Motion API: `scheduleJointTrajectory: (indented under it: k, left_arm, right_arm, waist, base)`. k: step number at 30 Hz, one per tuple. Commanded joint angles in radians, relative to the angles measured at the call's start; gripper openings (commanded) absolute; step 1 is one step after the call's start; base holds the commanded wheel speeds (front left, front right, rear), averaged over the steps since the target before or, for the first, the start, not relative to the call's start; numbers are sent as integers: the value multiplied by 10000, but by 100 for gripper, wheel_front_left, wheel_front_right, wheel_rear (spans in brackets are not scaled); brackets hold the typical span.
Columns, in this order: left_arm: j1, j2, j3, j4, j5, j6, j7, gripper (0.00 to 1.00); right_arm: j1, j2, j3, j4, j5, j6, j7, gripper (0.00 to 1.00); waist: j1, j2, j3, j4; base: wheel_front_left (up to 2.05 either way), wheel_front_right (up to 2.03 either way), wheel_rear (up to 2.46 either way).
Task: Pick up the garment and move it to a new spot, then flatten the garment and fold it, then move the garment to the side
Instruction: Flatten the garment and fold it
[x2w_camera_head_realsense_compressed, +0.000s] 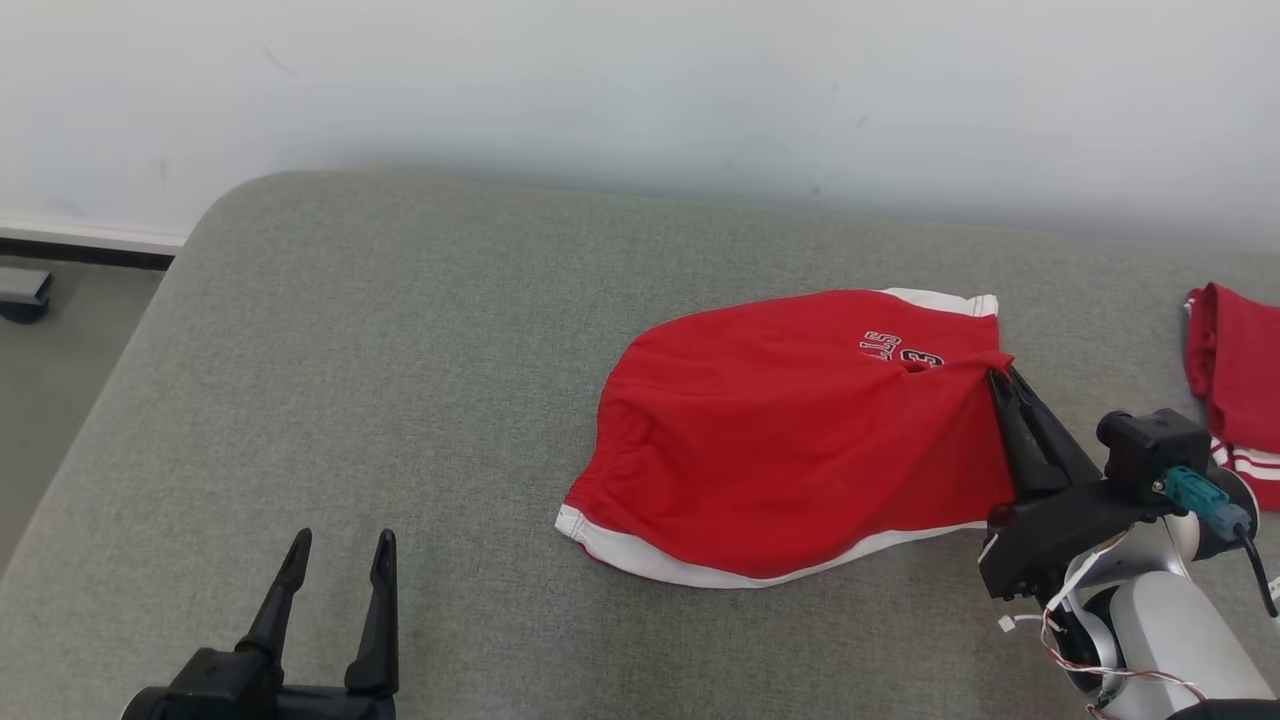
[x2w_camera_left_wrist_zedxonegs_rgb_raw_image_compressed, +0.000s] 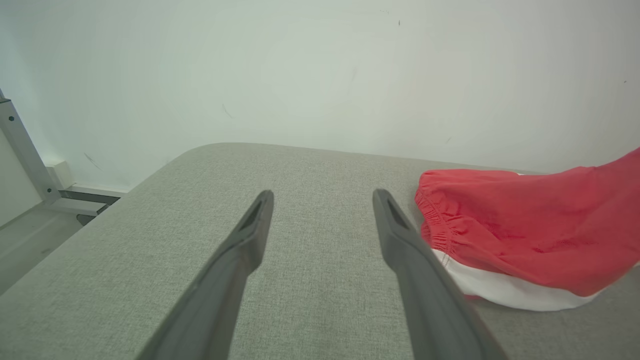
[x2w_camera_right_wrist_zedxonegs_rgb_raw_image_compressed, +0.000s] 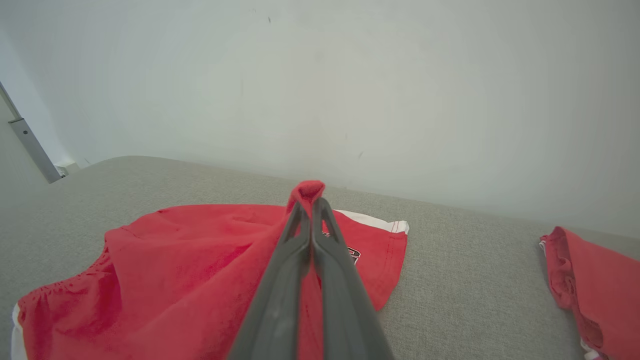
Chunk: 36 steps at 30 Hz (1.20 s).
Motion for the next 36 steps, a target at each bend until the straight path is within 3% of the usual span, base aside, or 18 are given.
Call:
scheduleJointTrajectory:
  k: [1,8,16,17,19,25,29,36]
  left_arm:
    - [-11,-29,-4,-2,-18,17,-31,100]
    - [-269,2,-155,80,-133,17,-31,100]
    - [-519,38,-341,141,-227,17,-31,100]
    - [-537,28,-368,145,-232,17,-31,100]
    - [-548,5,-401,153,-223,17,-31,100]
    - [-388,22,-382,226,-176,17,-31,100]
    - [-287,56,-364,223,-109,17,-31,100]
    - [-11,115,-212,110,16,17,-31,100]
  right_arm:
    - [15,-47,-38,-20,-24,6,72,0]
    - [-726,-229,118,919,-151,7,512,0]
    - [-2080,-327,-143,3296,-367,6,127,0]
    - [-2261,-334,-235,3599,-417,6,-13,10]
    - [-2551,-310,-353,4244,-559,6,-326,100]
    - [-3079,-138,-388,5581,-827,6,-1325,100]
    - [-3190,-65,-340,5759,-729,6,-1700,100]
    - [-2401,-226,-271,4367,-214,7,-1965,100]
  waist:
    - [-1,0,55,60]
    - [-1,0,254,319]
    - [-1,0,457,558]
    - [-1,0,486,585]
    - [-1,0,502,614]
    - [-1,0,315,461]
    - [-1,0,131,247]
    - [-1,0,-298,-381]
  base:
    - [0,0,0]
    - [0,0,0]
    - [0,0,0]
    - [0,0,0]
    - [0,0,0]
    - [0,0,0]
    - [0,0,0]
    - [0,0,0]
